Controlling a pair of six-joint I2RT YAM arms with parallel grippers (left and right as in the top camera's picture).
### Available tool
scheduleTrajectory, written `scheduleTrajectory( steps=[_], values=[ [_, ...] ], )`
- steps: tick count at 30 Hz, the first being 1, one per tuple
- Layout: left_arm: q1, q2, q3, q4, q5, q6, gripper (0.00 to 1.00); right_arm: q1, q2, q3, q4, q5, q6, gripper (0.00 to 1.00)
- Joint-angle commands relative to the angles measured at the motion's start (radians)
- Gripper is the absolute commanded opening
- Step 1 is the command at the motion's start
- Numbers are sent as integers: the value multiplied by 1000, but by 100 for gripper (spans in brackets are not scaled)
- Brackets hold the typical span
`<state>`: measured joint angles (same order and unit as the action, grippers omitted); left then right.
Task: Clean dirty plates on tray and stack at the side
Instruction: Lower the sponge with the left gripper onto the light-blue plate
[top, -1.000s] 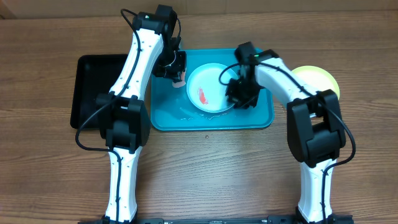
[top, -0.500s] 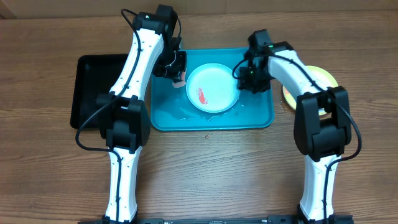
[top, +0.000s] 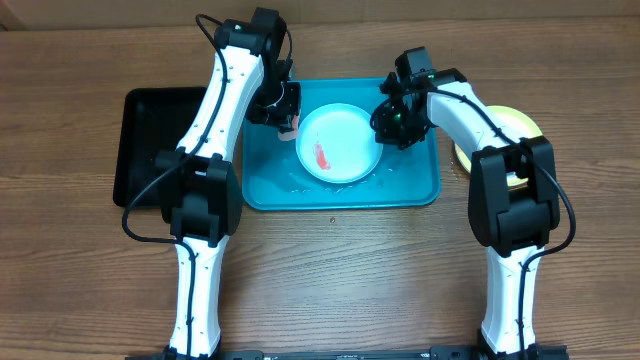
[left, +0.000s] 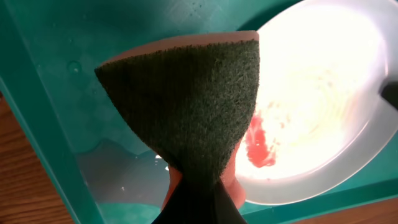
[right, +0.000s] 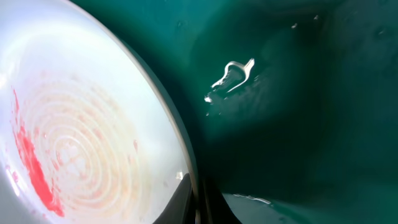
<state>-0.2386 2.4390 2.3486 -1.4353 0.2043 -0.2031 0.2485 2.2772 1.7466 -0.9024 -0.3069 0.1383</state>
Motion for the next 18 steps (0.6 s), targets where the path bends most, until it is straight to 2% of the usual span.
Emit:
scheduleTrajectory(
  steps=[1,4,8,15,18],
  values=[
    [-13,-6,-5,5,-2,-7,4,26,23,15,-23,-14,113,4],
    [-19,-6,-5,12,-2,-7,4,50,23,13,-47,-15,186,4],
    [-45,-6,-12,41,-16,-6,4,94,23,6,-39,85,356,4],
    [-91,-6,-48,59,-101,-8,4,117,23,6,11,116,390,4],
    [-100,-6,-82,60,-208,-71,4,109,23,6,7,115,389,4]
  ],
)
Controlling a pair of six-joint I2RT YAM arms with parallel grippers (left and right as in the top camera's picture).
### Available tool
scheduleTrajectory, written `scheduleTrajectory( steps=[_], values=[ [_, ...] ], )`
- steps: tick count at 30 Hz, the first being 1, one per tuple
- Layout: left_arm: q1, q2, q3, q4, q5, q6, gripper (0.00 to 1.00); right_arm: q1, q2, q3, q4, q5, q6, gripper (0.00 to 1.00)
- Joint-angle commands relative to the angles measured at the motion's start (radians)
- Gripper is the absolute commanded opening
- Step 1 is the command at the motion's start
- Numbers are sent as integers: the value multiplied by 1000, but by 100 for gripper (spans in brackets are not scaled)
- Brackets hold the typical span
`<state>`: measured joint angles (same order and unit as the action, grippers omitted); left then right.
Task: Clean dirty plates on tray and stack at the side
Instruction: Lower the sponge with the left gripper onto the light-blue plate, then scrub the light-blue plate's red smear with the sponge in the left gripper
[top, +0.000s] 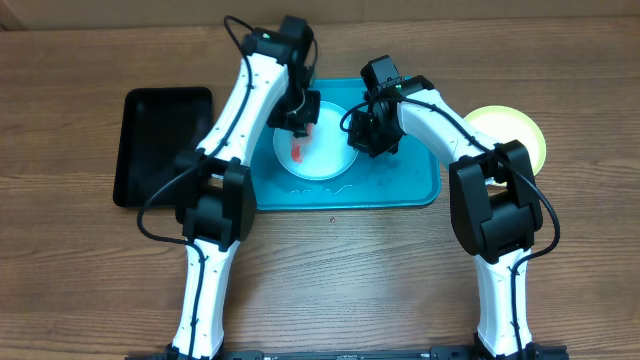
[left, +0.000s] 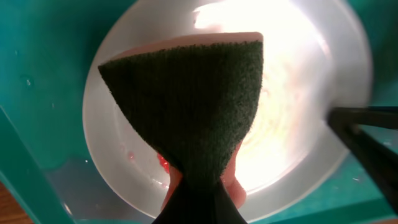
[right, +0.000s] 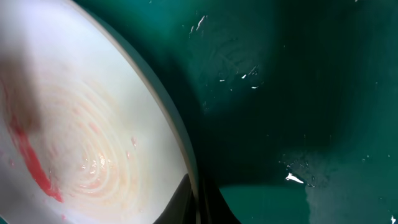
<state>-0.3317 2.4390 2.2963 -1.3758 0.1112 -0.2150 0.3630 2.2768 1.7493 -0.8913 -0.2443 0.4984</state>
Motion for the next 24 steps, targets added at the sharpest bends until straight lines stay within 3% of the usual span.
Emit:
scheduleTrajectory(
  steps=[1,6,14,16,21,24],
  values=[
    [-7,-6,-42,1,-135,-77,4,-10,24,4,-6,53,29,4],
    [-7,-6,-148,53,-162,-148,4,-20,24,4,-7,42,25,4],
    [-36,-6,-332,134,-146,-122,4,-20,24,4,-8,41,25,4],
    [-38,-6,-336,119,-32,-19,4,-20,24,4,-8,41,25,4],
    [-38,-6,-335,68,526,412,4,-20,24,4,-7,42,26,4],
    [-38,-6,-335,81,565,435,4,-20,24,4,-7,41,26,4]
  ],
)
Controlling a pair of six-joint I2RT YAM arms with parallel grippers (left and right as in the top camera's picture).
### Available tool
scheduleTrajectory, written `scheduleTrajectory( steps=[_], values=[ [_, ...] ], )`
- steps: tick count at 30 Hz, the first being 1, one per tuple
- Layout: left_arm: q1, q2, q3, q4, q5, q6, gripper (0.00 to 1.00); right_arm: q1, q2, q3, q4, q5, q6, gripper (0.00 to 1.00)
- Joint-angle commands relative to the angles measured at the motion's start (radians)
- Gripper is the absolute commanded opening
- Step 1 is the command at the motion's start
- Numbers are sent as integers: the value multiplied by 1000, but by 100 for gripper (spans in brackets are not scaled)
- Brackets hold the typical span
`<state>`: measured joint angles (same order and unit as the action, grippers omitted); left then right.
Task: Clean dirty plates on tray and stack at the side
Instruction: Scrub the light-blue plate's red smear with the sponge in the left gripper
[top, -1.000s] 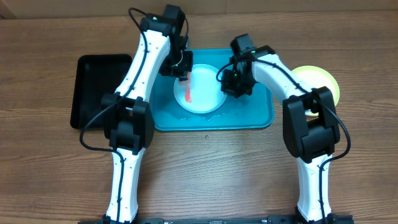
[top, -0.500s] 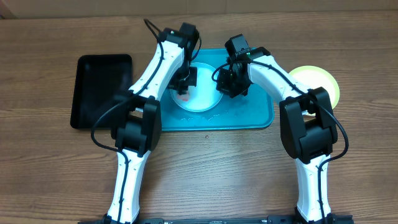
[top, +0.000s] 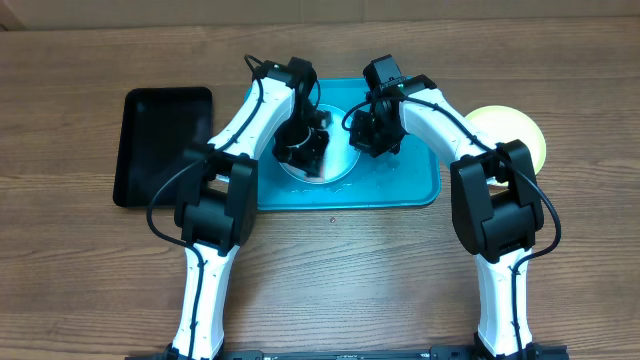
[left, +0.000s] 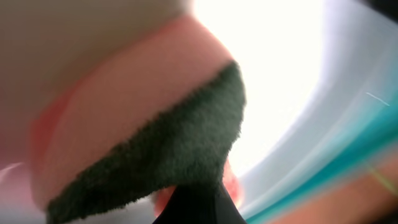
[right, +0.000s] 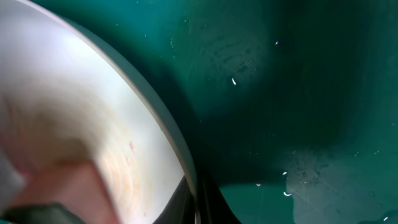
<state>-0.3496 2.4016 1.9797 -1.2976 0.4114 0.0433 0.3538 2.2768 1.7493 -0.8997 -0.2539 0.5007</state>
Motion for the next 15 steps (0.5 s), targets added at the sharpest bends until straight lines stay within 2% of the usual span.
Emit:
scheduleTrajectory(
  steps=[1,4,6,10,15],
  values=[
    [-20,31,-18,16,255,169,4,-11,24,4,1,51,23,4],
    [-15,31,-18,85,103,12,4,-11,24,4,-2,51,23,4],
    [-8,31,-18,137,-73,-135,4,-11,24,4,-5,51,23,4],
    [0,31,-18,231,-385,-350,4,-11,24,4,-10,51,23,4],
    [-9,31,-18,293,-709,-518,4,-11,24,4,-14,51,23,4]
  ],
)
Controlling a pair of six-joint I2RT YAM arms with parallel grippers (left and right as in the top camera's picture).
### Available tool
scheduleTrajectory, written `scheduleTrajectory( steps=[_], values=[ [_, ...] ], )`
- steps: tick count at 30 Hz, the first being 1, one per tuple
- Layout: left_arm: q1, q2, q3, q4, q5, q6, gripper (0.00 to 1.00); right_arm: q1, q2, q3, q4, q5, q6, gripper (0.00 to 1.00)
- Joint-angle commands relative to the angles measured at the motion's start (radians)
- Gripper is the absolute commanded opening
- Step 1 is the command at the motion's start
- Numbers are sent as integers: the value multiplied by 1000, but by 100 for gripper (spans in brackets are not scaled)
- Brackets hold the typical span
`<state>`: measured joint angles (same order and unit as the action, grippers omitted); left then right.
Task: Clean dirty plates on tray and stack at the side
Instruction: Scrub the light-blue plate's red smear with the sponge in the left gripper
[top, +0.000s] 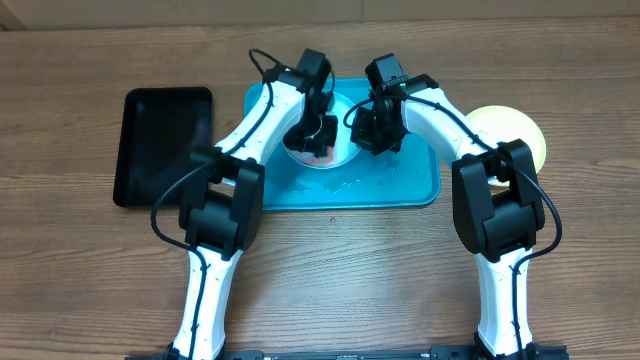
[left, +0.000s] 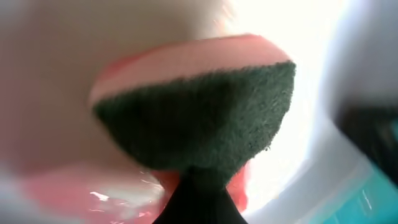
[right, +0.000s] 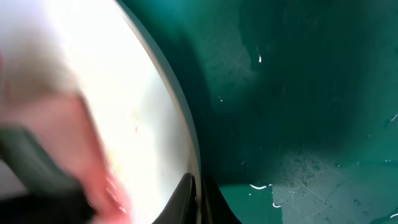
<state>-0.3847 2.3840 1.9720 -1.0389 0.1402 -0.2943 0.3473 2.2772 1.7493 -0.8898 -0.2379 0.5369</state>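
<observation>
A white plate (top: 345, 150) lies in the teal tray (top: 400, 185), mostly covered by both arms. My left gripper (top: 318, 138) is shut on a pink sponge with a dark green scrub face (left: 199, 118), pressed onto the plate's inside (left: 311, 74). Red smear shows wet beside the sponge (left: 74, 186). My right gripper (top: 372, 135) is shut on the plate's right rim (right: 186, 143), one finger inside and one outside. The sponge appears blurred at the left of the right wrist view (right: 68, 143).
A black tray (top: 165, 145) lies at the left of the table. A yellow-green plate (top: 515, 130) sits to the right of the teal tray. Water drops lie on the teal tray floor (right: 292, 180).
The left gripper with the sponge has shifted a little toward the far right part of the plate. The right gripper still pinches the rim in the same place.
At first the sponge hung beside the plate over the tray's left part, the red smear plain on the plate, the right gripper on the rim. Then plate and right gripper stood further left with the sponge over it. Then the sponge lay on the plate, and still does.
</observation>
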Motion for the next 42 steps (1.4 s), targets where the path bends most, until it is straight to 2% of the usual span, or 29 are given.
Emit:
scheduleTrajectory(
  steps=[1,4,6,8,10,15,17,20,23,25,28,32,34,36,38,40,42],
  values=[
    [22,49,-10,36,-487,-201,4,-4,23,4,-25,35,-13,4],
    [7,49,-10,31,-578,-230,4,-4,23,4,-25,35,-13,4],
    [-3,49,-10,25,-541,-193,4,-4,23,4,-25,35,-13,4],
    [-10,49,-10,12,-395,-52,4,-4,23,4,-25,35,-13,4],
    [-16,49,-10,-36,-163,122,4,-4,23,4,-28,35,-14,4],
    [-25,49,-10,-185,297,461,4,-4,23,4,-47,26,-16,4],
    [-26,49,-10,-225,401,547,4,-4,23,4,-58,7,-18,4],
    [-26,49,-10,-204,399,538,4,0,23,4,-81,-2,-21,4],
    [-21,49,-10,-109,316,405,4,8,23,4,-105,-3,-29,4],
    [-14,49,-5,-29,198,278,4,14,23,4,-116,-3,-39,4],
    [0,49,26,16,-3,148,4,20,23,4,-118,-3,-39,4],
    [17,49,47,21,-325,-69,4,19,23,4,-107,-11,-39,4],
    [24,49,47,-3,-418,-126,4,15,23,4,-107,-15,-39,4],
    [32,49,47,-43,-464,-153,4,10,23,4,-107,-15,-40,4],
    [35,49,47,-91,-445,-147,4,2,23,4,-106,-17,-46,4],
    [35,49,47,-142,-360,-82,4,-7,23,4,-102,-18,-48,4],
    [35,49,47,-198,-224,40,4,-20,23,4,-96,-26,-49,4]
  ],
)
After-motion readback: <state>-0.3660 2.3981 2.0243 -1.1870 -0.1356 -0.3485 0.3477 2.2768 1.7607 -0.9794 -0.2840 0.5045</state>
